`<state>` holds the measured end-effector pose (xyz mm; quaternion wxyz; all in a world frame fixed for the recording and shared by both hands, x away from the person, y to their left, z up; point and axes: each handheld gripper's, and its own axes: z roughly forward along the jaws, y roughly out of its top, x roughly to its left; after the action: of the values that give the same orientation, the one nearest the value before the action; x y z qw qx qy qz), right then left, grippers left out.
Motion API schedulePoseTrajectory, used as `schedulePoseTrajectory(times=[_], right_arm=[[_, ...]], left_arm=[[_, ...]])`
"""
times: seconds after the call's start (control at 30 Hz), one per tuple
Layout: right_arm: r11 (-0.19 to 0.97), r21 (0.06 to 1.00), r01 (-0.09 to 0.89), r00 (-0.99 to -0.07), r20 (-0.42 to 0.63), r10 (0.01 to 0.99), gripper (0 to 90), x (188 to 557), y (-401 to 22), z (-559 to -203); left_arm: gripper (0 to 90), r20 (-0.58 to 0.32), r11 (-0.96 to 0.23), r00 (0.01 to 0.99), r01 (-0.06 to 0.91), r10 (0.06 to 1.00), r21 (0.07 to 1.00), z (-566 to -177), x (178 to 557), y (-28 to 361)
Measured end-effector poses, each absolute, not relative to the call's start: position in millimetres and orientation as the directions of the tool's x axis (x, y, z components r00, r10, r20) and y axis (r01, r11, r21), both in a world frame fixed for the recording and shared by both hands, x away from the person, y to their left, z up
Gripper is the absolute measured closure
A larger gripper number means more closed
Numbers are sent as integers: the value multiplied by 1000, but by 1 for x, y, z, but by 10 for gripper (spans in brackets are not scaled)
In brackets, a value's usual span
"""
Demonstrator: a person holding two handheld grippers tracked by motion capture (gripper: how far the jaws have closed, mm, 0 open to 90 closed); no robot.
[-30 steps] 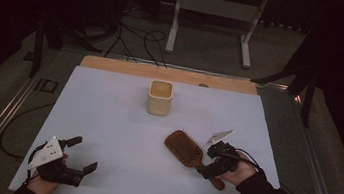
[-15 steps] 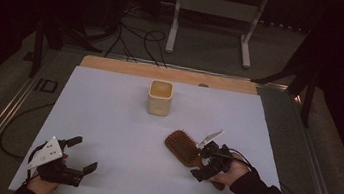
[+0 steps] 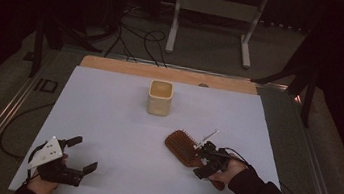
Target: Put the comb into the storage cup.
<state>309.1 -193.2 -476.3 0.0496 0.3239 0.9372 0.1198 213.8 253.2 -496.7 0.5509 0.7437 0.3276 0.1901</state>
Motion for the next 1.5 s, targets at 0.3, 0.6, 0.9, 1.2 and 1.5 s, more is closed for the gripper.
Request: schedulePoseTrajectory(times=[0.3, 0.6, 0.9, 1.2, 1.5], right_arm=[[766, 203, 610, -780, -21, 626, 533, 314, -191, -482], [767, 165, 619, -772, -49, 634, 620, 318, -187, -488], [755, 132, 642, -760, -23, 650, 682, 322, -184, -488], [767, 107, 632, -769, -31, 638, 726, 323, -180, -488], [758, 212, 616, -769, -46, 638, 735, 312, -188, -489]], left_arm=[[0, -80, -177, 713, 278, 697, 944, -496, 214, 254], [0, -82, -175, 714, 278, 695, 944, -496, 214, 254], [0, -86, -172, 713, 281, 696, 944, -496, 214, 254], [0, -88, -171, 714, 283, 695, 944, -496, 214, 254], [0, -89, -169, 712, 284, 697, 944, -497, 215, 253]])
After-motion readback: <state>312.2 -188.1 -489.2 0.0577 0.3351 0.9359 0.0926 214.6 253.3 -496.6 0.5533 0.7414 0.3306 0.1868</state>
